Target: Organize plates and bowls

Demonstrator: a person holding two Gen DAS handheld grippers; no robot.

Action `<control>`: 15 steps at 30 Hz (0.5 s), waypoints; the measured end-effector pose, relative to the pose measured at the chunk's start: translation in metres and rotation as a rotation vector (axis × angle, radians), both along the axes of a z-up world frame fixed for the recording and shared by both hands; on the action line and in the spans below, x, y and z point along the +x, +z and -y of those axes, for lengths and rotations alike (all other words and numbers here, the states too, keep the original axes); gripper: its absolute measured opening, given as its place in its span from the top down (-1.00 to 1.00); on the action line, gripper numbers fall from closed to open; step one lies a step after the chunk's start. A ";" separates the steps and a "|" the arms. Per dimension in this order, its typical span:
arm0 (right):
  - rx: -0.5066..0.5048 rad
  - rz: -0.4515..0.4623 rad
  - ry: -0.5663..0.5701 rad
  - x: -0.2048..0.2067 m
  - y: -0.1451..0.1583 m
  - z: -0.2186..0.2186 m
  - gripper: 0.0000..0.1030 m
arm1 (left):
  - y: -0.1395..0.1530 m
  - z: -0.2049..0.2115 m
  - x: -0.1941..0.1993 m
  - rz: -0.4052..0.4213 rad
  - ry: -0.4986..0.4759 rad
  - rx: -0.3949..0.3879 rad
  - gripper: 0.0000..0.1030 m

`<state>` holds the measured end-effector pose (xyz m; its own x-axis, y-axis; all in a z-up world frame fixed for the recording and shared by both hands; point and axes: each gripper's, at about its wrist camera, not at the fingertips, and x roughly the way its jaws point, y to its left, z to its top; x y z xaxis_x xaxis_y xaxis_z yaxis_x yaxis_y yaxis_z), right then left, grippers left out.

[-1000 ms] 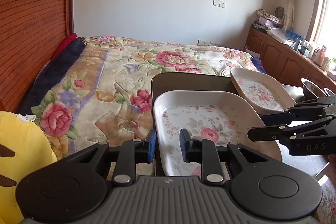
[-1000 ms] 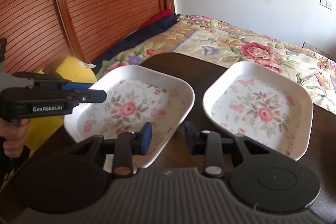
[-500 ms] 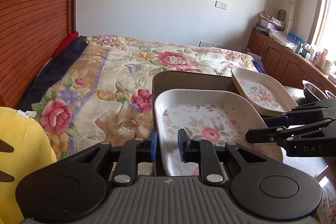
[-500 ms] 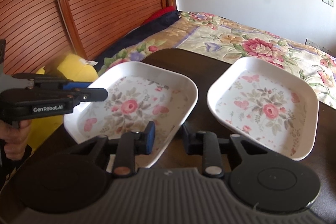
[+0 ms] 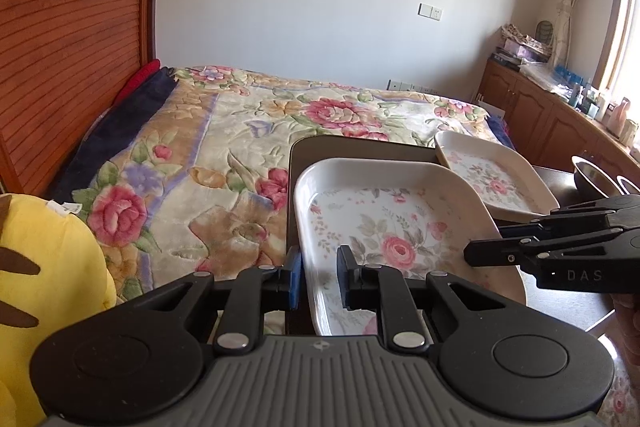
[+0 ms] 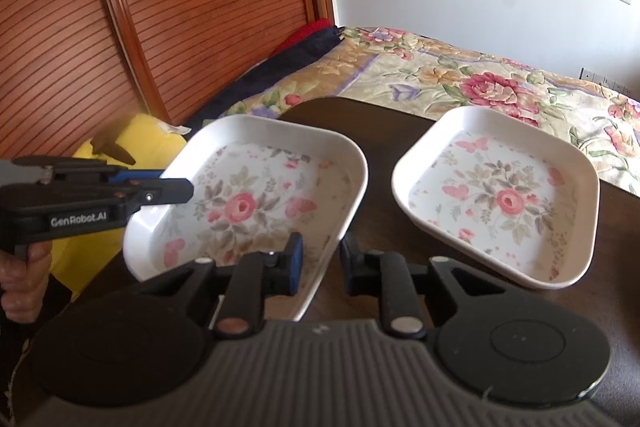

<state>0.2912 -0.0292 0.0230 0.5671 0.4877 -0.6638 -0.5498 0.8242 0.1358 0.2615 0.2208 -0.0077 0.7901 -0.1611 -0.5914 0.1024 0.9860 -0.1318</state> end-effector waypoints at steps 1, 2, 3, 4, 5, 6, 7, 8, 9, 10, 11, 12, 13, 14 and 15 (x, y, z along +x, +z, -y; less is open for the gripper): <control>0.006 -0.001 0.000 -0.001 0.001 0.001 0.63 | 0.001 0.001 -0.002 0.003 0.003 0.000 0.63; 0.011 0.000 -0.002 -0.002 0.001 0.002 0.65 | 0.002 0.002 -0.003 0.006 0.006 -0.002 0.63; 0.017 0.002 -0.005 -0.003 0.001 0.004 0.72 | 0.002 0.003 -0.005 0.009 0.011 -0.003 0.64; 0.024 0.003 -0.009 -0.003 0.002 0.006 0.74 | 0.001 0.003 -0.006 0.011 0.017 -0.001 0.71; 0.029 0.006 -0.014 -0.003 0.003 0.008 0.75 | 0.000 0.004 -0.007 0.011 0.021 0.003 0.76; 0.034 0.009 -0.017 -0.003 0.004 0.009 0.76 | -0.002 0.004 -0.007 0.009 0.024 0.005 0.86; 0.043 0.005 -0.018 -0.003 0.004 0.011 0.76 | -0.005 0.004 -0.007 0.002 0.025 0.003 0.85; 0.052 -0.005 -0.022 -0.002 0.003 0.013 0.76 | -0.006 0.003 -0.007 -0.002 0.026 -0.010 0.85; 0.058 -0.012 -0.024 -0.001 0.003 0.014 0.76 | -0.007 0.004 -0.008 -0.003 0.027 -0.017 0.86; 0.058 -0.014 -0.025 -0.001 0.002 0.015 0.77 | -0.006 0.005 -0.009 0.002 0.028 -0.016 0.86; 0.057 -0.013 -0.027 -0.002 0.002 0.016 0.77 | -0.005 0.006 -0.011 0.006 0.028 -0.014 0.87; 0.056 -0.012 -0.029 -0.002 0.002 0.017 0.78 | -0.003 0.008 -0.012 0.009 0.028 -0.011 0.87; 0.057 -0.011 -0.030 -0.003 0.003 0.017 0.79 | -0.002 0.010 -0.014 0.013 0.029 -0.007 0.88; 0.060 -0.009 -0.029 -0.004 0.003 0.018 0.79 | 0.001 0.011 -0.016 0.017 0.030 -0.003 0.88; 0.064 -0.006 -0.029 -0.005 0.005 0.019 0.80 | 0.003 0.012 -0.017 0.021 0.031 0.000 0.89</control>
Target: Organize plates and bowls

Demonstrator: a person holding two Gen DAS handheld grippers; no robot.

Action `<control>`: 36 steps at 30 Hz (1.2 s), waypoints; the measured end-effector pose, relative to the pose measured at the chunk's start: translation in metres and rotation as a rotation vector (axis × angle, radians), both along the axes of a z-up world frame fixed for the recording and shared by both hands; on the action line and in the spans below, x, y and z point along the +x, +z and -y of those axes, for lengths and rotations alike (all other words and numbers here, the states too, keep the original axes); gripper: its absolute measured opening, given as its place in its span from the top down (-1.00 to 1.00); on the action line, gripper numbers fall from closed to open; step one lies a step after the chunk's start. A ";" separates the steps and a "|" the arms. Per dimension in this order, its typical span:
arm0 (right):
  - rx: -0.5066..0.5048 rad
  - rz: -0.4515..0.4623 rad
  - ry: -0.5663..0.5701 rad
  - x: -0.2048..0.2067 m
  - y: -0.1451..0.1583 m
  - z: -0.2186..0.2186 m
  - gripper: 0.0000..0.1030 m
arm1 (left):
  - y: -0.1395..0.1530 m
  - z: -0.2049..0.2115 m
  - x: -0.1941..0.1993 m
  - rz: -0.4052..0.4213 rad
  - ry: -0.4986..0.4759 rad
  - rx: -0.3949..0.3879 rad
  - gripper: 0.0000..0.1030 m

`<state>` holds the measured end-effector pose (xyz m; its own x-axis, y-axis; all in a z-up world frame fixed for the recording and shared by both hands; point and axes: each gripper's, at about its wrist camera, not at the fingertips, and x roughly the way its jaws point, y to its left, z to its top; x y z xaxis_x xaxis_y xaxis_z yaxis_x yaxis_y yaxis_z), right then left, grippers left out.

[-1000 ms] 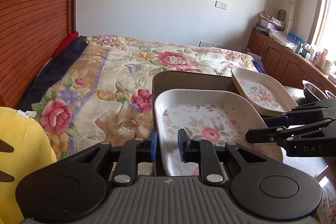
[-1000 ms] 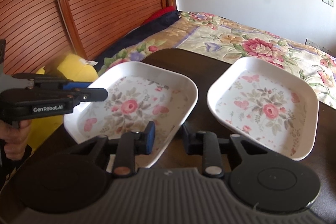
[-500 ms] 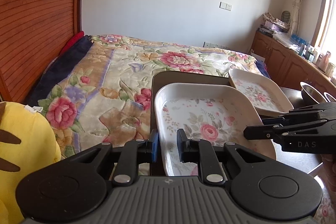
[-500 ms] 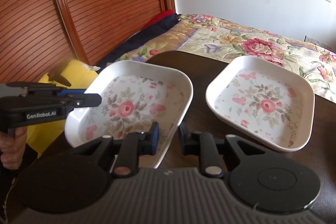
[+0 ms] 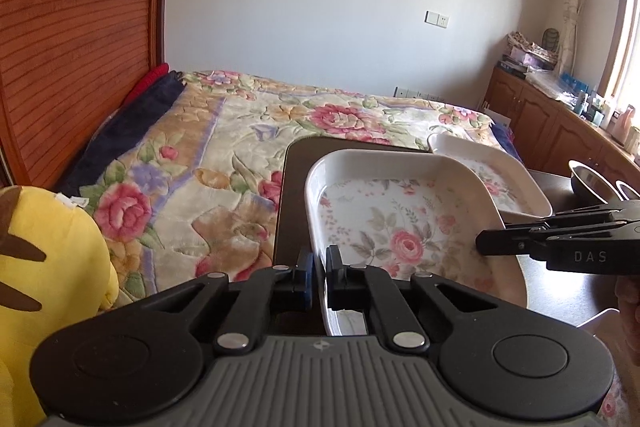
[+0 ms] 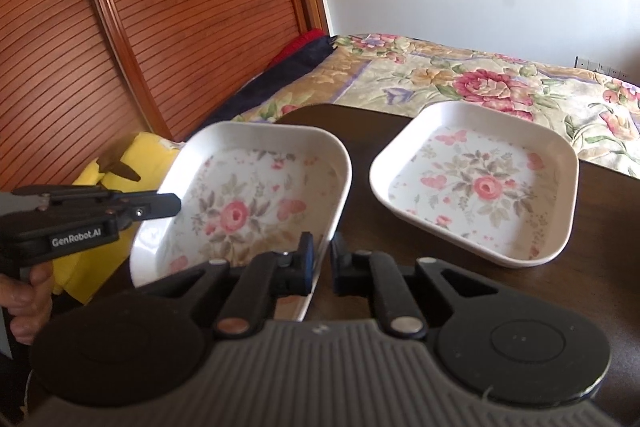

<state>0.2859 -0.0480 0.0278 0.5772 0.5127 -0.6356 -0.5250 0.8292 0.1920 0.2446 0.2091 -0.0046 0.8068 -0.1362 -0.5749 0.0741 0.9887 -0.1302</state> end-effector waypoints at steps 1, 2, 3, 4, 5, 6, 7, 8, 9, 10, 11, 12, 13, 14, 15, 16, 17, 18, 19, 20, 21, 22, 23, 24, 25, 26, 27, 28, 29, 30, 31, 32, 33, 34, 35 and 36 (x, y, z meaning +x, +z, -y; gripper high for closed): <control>0.005 0.004 0.000 -0.001 0.002 0.001 0.80 | 0.003 0.001 -0.001 0.004 0.000 0.002 0.89; 0.009 0.009 0.000 -0.003 0.004 0.002 0.80 | 0.006 0.002 -0.003 0.009 -0.001 0.006 0.89; 0.013 0.014 0.000 -0.004 0.006 0.003 0.80 | 0.009 0.003 -0.005 0.014 -0.001 0.010 0.89; 0.018 0.018 -0.001 -0.005 0.009 0.005 0.80 | 0.012 0.005 -0.007 0.020 -0.002 0.017 0.89; 0.025 0.021 -0.002 -0.006 0.011 0.006 0.80 | 0.015 0.007 -0.009 0.025 -0.002 0.024 0.89; 0.030 0.024 -0.004 -0.007 0.013 0.008 0.80 | 0.018 0.009 -0.011 0.030 -0.002 0.032 0.89; 0.032 0.029 -0.004 -0.009 0.015 0.009 0.80 | 0.020 0.011 -0.012 0.033 -0.003 0.037 0.88; 0.033 0.035 -0.004 -0.011 0.017 0.010 0.80 | 0.022 0.012 -0.014 0.036 -0.004 0.039 0.88; 0.035 0.041 -0.004 -0.013 0.019 0.011 0.80 | 0.025 0.014 -0.016 0.041 -0.004 0.039 0.88; 0.037 0.047 -0.005 -0.016 0.021 0.014 0.80 | 0.027 0.016 -0.019 0.045 -0.006 0.041 0.88; 0.039 0.052 -0.006 -0.018 0.022 0.016 0.80 | 0.029 0.018 -0.021 0.050 -0.009 0.042 0.89; 0.039 0.058 -0.007 -0.020 0.024 0.019 0.80 | 0.031 0.020 -0.023 0.054 -0.013 0.044 0.89; 0.040 0.064 -0.009 -0.023 0.025 0.022 0.80 | 0.033 0.023 -0.026 0.058 -0.017 0.046 0.89; 0.040 0.068 -0.012 -0.026 0.027 0.025 0.80 | 0.035 0.026 -0.028 0.062 -0.023 0.048 0.89; 0.041 0.073 -0.014 -0.028 0.028 0.029 0.80 | 0.037 0.029 -0.031 0.065 -0.028 0.049 0.88; 0.042 0.077 -0.016 -0.030 0.030 0.032 0.80 | 0.039 0.033 -0.034 0.069 -0.032 0.050 0.88; 0.043 0.081 -0.019 -0.032 0.031 0.036 0.80 | 0.041 0.036 -0.036 0.072 -0.037 0.049 0.89; 0.044 0.086 -0.023 -0.035 0.033 0.039 0.80 | 0.042 0.039 -0.038 0.076 -0.042 0.048 0.89; 0.045 0.090 -0.026 -0.037 0.034 0.043 0.80 | 0.044 0.042 -0.040 0.078 -0.047 0.048 0.89; 0.045 0.094 -0.030 -0.040 0.035 0.047 0.80 | 0.045 0.046 -0.043 0.081 -0.052 0.048 0.88; 0.045 0.099 -0.032 -0.043 0.036 0.052 0.80 | 0.046 0.050 -0.045 0.084 -0.057 0.048 0.88; 0.044 0.104 -0.034 -0.046 0.037 0.055 0.80 | 0.047 0.053 -0.048 0.086 -0.062 0.047 0.88; 0.043 0.108 -0.037 -0.048 0.038 0.059 0.80 | 0.047 0.057 -0.051 0.089 -0.067 0.046 0.88; 0.042 0.111 -0.039 -0.050 0.038 0.063 0.80 | 0.047 0.060 -0.053 0.091 -0.071 0.045 0.88; 0.041 0.114 -0.041 -0.053 0.039 0.067 0.80 | 0.048 0.063 -0.056 0.092 -0.076 0.045 0.88; 0.040 0.117 -0.044 -0.055 0.039 0.071 0.80 | 0.048 0.066 -0.058 0.094 -0.082 0.045 0.88; 0.038 0.120 -0.047 -0.058 0.038 0.075 0.80 | 0.047 0.070 -0.061 0.094 -0.088 0.044 0.88; 0.039 0.121 -0.048 -0.060 0.038 0.080 0.80 | 0.047 0.074 -0.064 0.094 -0.093 0.040 0.88; 0.040 0.120 -0.053 -0.063 0.037 0.084 0.80 | 0.046 0.077 -0.068 0.093 -0.099 0.035 0.88; 0.043 0.118 -0.056 -0.065 0.036 0.088 0.80 | 0.044 0.081 -0.071 0.092 -0.104 0.030 0.88; 0.046 0.115 -0.059 -0.067 0.035 0.091 0.80 | 0.043 0.084 -0.074 0.091 -0.108 0.025 0.88; 0.051 0.111 -0.063 -0.069 0.033 0.095 0.80 | 0.041 0.087 -0.077 0.090 -0.113 0.018 0.88; 0.055 0.108 -0.067 -0.072 0.032 0.099 0.80 | 0.040 0.089 -0.080 0.088 -0.116 0.011 0.88; 0.059 0.107 -0.069 -0.075 0.031 0.103 0.80 | 0.038 0.092 -0.083 0.085 -0.119 0.007 0.88; 0.061 0.107 -0.071 -0.078 0.030 0.106 0.80 | 0.037 0.095 -0.087 0.084 -0.122 0.005 0.88; 0.063 0.106 -0.074 -0.081 0.029 0.108 0.80 | 0.036 0.098 -0.090 0.083 -0.125 0.005 0.88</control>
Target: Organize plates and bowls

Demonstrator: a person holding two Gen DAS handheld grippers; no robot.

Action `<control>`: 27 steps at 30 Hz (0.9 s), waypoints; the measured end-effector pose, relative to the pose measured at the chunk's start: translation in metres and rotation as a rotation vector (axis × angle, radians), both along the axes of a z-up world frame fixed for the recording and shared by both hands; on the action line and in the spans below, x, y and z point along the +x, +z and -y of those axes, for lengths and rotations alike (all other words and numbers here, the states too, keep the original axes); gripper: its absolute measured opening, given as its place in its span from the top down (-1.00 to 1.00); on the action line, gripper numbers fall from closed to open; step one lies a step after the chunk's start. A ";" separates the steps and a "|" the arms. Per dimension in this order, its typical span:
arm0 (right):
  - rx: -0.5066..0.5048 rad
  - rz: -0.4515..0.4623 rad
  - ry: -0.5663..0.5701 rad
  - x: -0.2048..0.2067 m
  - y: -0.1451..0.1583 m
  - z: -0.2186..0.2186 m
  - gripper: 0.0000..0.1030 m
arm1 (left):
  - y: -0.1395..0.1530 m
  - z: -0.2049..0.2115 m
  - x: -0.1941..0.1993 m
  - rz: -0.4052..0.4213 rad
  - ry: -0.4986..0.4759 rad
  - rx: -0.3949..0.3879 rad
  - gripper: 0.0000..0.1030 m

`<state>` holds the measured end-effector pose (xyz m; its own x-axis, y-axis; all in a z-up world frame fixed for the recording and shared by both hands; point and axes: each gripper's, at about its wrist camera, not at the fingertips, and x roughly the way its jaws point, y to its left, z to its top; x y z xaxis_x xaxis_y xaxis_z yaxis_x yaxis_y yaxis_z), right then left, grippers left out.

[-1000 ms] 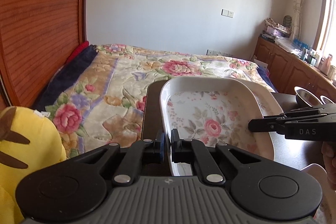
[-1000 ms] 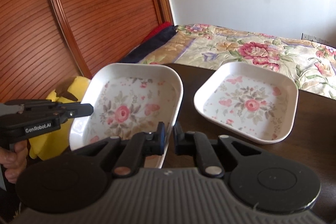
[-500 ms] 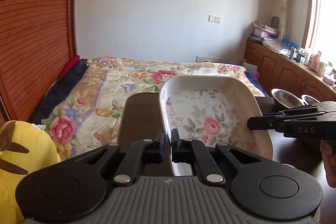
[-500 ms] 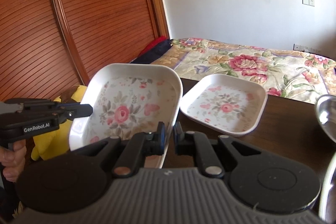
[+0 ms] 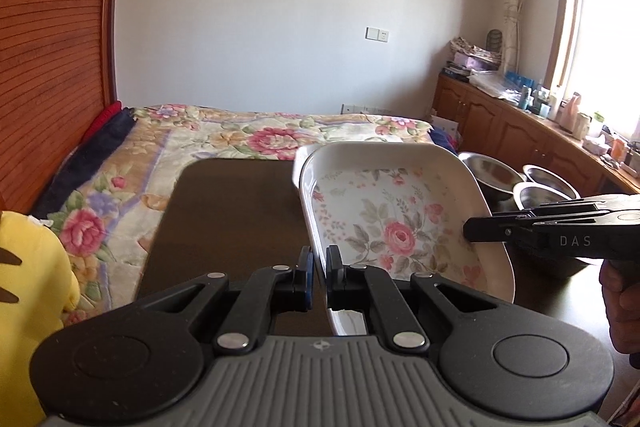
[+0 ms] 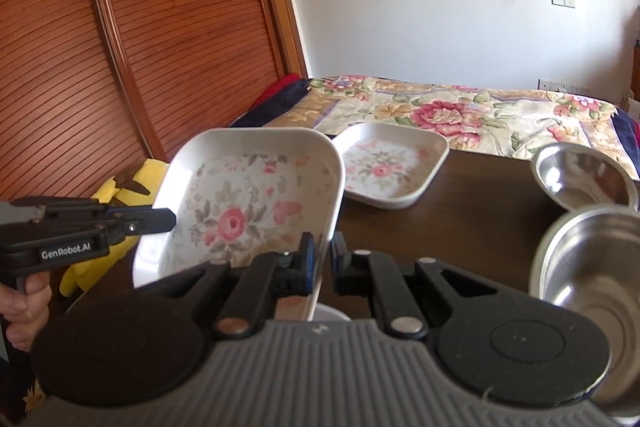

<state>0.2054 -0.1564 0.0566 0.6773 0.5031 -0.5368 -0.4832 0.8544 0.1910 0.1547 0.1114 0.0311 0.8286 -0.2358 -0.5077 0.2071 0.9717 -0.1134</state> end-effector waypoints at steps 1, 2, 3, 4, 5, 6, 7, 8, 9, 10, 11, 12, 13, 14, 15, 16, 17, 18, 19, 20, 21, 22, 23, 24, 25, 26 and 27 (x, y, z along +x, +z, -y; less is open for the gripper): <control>0.002 0.000 -0.001 -0.003 -0.001 0.003 0.80 | -0.001 0.003 -0.003 0.000 -0.003 0.001 0.88; 0.003 0.001 -0.002 -0.007 -0.002 0.005 0.80 | -0.002 0.005 -0.006 0.001 -0.005 0.002 0.88; 0.003 0.002 -0.002 -0.010 -0.003 0.007 0.80 | -0.002 0.007 -0.009 0.001 -0.008 0.003 0.88; 0.001 0.004 -0.002 -0.013 -0.003 0.008 0.80 | -0.003 0.009 -0.012 0.001 -0.011 0.001 0.88; 0.001 0.004 -0.002 -0.016 -0.004 0.010 0.80 | -0.003 0.011 -0.015 0.001 -0.015 -0.003 0.88; 0.004 0.002 -0.001 -0.019 -0.005 0.012 0.80 | -0.003 0.011 -0.018 -0.001 -0.018 -0.011 0.88; 0.007 -0.003 -0.002 -0.021 -0.007 0.014 0.80 | -0.003 0.012 -0.020 -0.003 -0.020 -0.018 0.88; 0.010 -0.008 -0.002 -0.024 -0.008 0.015 0.80 | -0.004 0.015 -0.024 -0.004 -0.024 -0.020 0.88; 0.014 -0.011 -0.003 -0.026 -0.009 0.018 0.80 | -0.004 0.016 -0.027 -0.005 -0.027 -0.022 0.88; 0.017 -0.014 -0.003 -0.028 -0.010 0.021 0.79 | -0.005 0.017 -0.030 -0.007 -0.029 -0.024 0.88; 0.020 -0.016 -0.005 -0.030 -0.011 0.023 0.79 | -0.006 0.018 -0.032 -0.011 -0.031 -0.027 0.88; 0.022 -0.017 -0.006 -0.032 -0.012 0.025 0.79 | -0.008 0.019 -0.035 -0.014 -0.034 -0.027 0.88; 0.023 -0.018 -0.007 -0.035 -0.013 0.026 0.79 | -0.009 0.021 -0.037 -0.018 -0.037 -0.025 0.88; 0.026 -0.021 -0.007 -0.037 -0.014 0.027 0.79 | -0.011 0.022 -0.040 -0.023 -0.041 -0.024 0.88; 0.030 -0.024 -0.008 -0.039 -0.015 0.029 0.79 | -0.012 0.022 -0.042 -0.028 -0.044 -0.026 0.87; 0.035 -0.027 -0.008 -0.040 -0.016 0.030 0.79 | -0.014 0.023 -0.044 -0.034 -0.046 -0.032 0.87; 0.041 -0.029 -0.009 -0.042 -0.017 0.031 0.79 | -0.015 0.022 -0.047 -0.039 -0.048 -0.038 0.87; 0.045 -0.030 -0.009 -0.044 -0.017 0.032 0.79 | -0.016 0.022 -0.048 -0.042 -0.049 -0.041 0.87; 0.047 -0.030 -0.010 -0.045 -0.018 0.033 0.79 | -0.017 0.022 -0.049 -0.046 -0.050 -0.043 0.87; 0.049 -0.029 -0.010 -0.047 -0.019 0.033 0.79 | -0.018 0.022 -0.050 -0.050 -0.050 -0.043 0.87; 0.050 -0.029 -0.010 -0.048 -0.020 0.033 0.79 | -0.019 0.022 -0.050 -0.053 -0.050 -0.041 0.87; 0.052 -0.030 -0.009 -0.049 -0.021 0.032 0.79 | -0.019 0.021 -0.050 -0.057 -0.048 -0.040 0.87; 0.054 -0.031 -0.009 -0.050 -0.022 0.032 0.79 | -0.020 0.020 -0.050 -0.059 -0.048 -0.040 0.87; 0.058 -0.034 -0.009 -0.051 -0.023 0.032 0.79 | -0.021 0.019 -0.049 -0.062 -0.047 -0.040 0.87; 0.061 -0.037 -0.009 -0.051 -0.024 0.032 0.79 | -0.021 0.019 -0.050 -0.063 -0.046 -0.041 0.87; 0.064 -0.039 -0.008 -0.052 -0.025 0.032 0.79 | -0.022 0.019 -0.050 -0.064 -0.044 -0.040 0.87; 0.066 -0.040 -0.008 -0.052 -0.026 0.032 0.79 | -0.022 0.018 -0.049 -0.066 -0.043 -0.041 0.87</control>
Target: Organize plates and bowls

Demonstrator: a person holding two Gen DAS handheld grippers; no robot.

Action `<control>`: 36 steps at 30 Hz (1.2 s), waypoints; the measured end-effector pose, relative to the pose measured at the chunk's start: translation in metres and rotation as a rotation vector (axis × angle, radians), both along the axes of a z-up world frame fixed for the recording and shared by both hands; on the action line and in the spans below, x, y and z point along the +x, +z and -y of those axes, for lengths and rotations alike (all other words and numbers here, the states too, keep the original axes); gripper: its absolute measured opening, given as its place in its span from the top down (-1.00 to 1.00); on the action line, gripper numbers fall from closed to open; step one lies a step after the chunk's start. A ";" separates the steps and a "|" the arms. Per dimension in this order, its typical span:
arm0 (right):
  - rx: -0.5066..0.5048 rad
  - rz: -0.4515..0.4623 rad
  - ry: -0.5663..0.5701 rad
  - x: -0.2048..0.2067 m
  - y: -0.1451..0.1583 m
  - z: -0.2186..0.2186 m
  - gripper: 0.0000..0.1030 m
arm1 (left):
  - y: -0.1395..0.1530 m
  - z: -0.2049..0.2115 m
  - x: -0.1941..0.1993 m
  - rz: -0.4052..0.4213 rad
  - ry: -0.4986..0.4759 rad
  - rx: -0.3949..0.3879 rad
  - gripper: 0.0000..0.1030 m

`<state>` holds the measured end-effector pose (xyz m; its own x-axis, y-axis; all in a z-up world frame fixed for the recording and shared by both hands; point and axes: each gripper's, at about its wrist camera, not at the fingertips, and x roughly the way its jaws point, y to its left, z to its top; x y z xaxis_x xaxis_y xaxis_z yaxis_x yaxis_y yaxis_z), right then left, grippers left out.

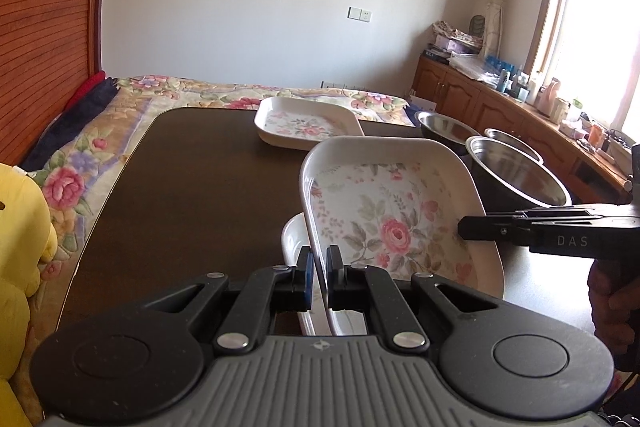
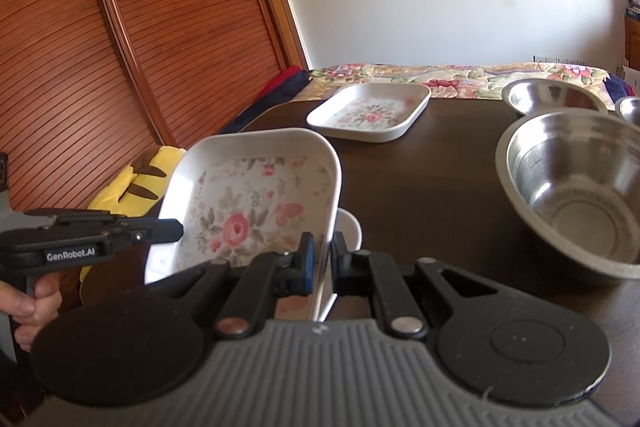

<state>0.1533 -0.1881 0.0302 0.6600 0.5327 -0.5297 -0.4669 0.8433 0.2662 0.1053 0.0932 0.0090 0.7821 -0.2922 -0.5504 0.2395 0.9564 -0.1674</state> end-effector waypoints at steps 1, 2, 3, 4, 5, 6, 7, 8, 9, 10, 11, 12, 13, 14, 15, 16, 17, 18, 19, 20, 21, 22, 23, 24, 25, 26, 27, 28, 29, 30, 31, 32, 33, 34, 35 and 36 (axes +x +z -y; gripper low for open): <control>0.000 -0.002 0.000 0.000 -0.001 0.000 0.79 | -0.001 0.000 0.000 -0.002 0.001 -0.001 0.87; 0.000 -0.004 0.000 0.000 -0.002 -0.001 0.79 | -0.001 0.000 0.000 -0.004 0.002 -0.001 0.87; 0.000 -0.006 -0.001 -0.001 -0.003 -0.001 0.79 | -0.002 0.000 0.001 -0.006 0.004 -0.001 0.87; 0.000 -0.010 -0.001 -0.001 -0.003 -0.001 0.79 | -0.002 0.001 0.002 -0.007 0.007 -0.002 0.88; -0.001 -0.011 -0.001 -0.001 -0.004 -0.001 0.79 | -0.003 0.001 0.003 -0.008 0.010 -0.003 0.87; -0.004 -0.012 0.000 -0.002 -0.005 -0.002 0.79 | -0.004 0.002 0.003 -0.009 0.013 -0.004 0.87; -0.008 -0.014 0.000 -0.003 -0.006 -0.003 0.79 | -0.003 0.002 0.004 -0.011 0.016 -0.005 0.87; -0.010 -0.016 0.001 -0.003 -0.006 -0.003 0.78 | -0.004 0.003 0.005 -0.013 0.017 -0.005 0.87; -0.013 -0.017 0.001 -0.004 -0.007 -0.004 0.77 | -0.004 0.003 0.006 -0.014 0.017 -0.005 0.87; -0.018 -0.017 0.001 -0.005 -0.007 -0.005 0.77 | -0.004 0.002 0.006 -0.016 0.016 -0.007 0.87; -0.024 -0.013 0.002 -0.005 -0.008 -0.005 0.77 | -0.005 0.003 0.007 -0.017 0.015 -0.006 0.87; -0.029 -0.008 0.002 -0.006 -0.008 -0.005 0.77 | -0.005 0.003 0.008 -0.019 0.014 -0.006 0.87; -0.030 -0.007 0.001 -0.006 -0.008 -0.006 0.76 | -0.006 0.002 0.009 -0.021 0.014 -0.006 0.87; -0.029 -0.008 -0.001 -0.007 -0.008 -0.007 0.76 | -0.007 0.003 0.009 -0.023 0.014 -0.004 0.87; -0.027 -0.008 -0.001 -0.007 -0.009 -0.006 0.76 | -0.007 0.004 0.010 -0.025 0.015 -0.001 0.87; -0.026 -0.006 0.000 -0.007 -0.009 -0.006 0.76 | -0.008 0.004 0.010 -0.026 0.015 0.001 0.87; -0.027 -0.004 -0.001 -0.007 -0.009 -0.005 0.76 | -0.009 0.004 0.011 -0.029 0.016 0.001 0.87; -0.027 -0.003 -0.001 -0.007 -0.009 -0.005 0.76 | -0.009 0.004 0.011 -0.033 0.016 0.000 0.87; -0.028 -0.002 -0.001 -0.007 -0.009 -0.005 0.75 | -0.010 0.004 0.013 -0.036 0.017 0.001 0.88; -0.029 -0.002 -0.001 -0.007 -0.009 -0.005 0.75 | -0.010 0.004 0.013 -0.039 0.017 0.003 0.88; -0.031 -0.001 -0.003 -0.007 -0.008 -0.006 0.75 | -0.011 0.004 0.014 -0.042 0.018 0.004 0.87; -0.035 0.001 -0.003 -0.008 -0.008 -0.006 0.74 | -0.011 0.005 0.014 -0.041 0.020 0.004 0.88; -0.040 0.002 -0.003 -0.008 -0.008 -0.007 0.74 | -0.011 0.005 0.015 -0.042 0.021 0.004 0.88; -0.045 0.002 -0.004 -0.008 -0.008 -0.007 0.74 | -0.010 0.005 0.015 -0.042 0.022 0.003 0.88; -0.048 0.002 -0.005 -0.007 -0.008 -0.007 0.74 | -0.011 0.005 0.015 -0.043 0.023 0.003 0.88; -0.053 0.002 -0.007 -0.007 -0.008 -0.007 0.73 | -0.011 0.005 0.016 -0.046 0.026 0.001 0.88; -0.058 0.000 -0.008 -0.007 -0.008 -0.007 0.71 | -0.011 0.004 0.016 -0.047 0.028 0.002 0.87; -0.059 0.002 -0.009 -0.007 -0.007 -0.007 0.71 | -0.011 0.003 0.015 -0.046 0.031 0.004 0.87; -0.060 0.006 -0.008 -0.007 -0.007 -0.006 0.71 | -0.011 0.002 0.015 -0.044 0.030 0.001 0.87; -0.060 0.010 -0.007 -0.008 -0.006 -0.006 0.71 | -0.010 0.001 0.014 -0.042 0.030 -0.005 0.87; -0.063 0.014 -0.009 -0.009 -0.005 -0.006 0.71 | -0.010 0.000 0.013 -0.039 0.030 -0.011 0.88; -0.069 0.022 -0.011 -0.010 -0.004 -0.007 0.71 | -0.009 0.000 0.012 -0.035 0.032 -0.013 0.88; -0.075 0.032 -0.014 -0.012 -0.003 -0.007 0.70 | -0.009 0.000 0.010 -0.029 0.035 -0.010 0.87; -0.078 0.041 -0.017 -0.014 -0.002 -0.006 0.70 | -0.008 0.000 0.007 -0.021 0.039 -0.006 0.87; -0.081 0.050 -0.019 -0.016 -0.001 -0.006 0.70 | -0.007 0.000 0.005 -0.015 0.041 -0.005 0.87; -0.081 0.057 -0.021 -0.019 0.000 -0.005 0.70 | -0.005 -0.001 0.002 -0.008 0.043 -0.007 0.87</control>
<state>0.1347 -0.1826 0.0306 0.7008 0.4757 -0.5316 -0.4617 0.8705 0.1703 0.1071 0.0939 0.0042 0.7894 -0.2622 -0.5551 0.1968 0.9646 -0.1758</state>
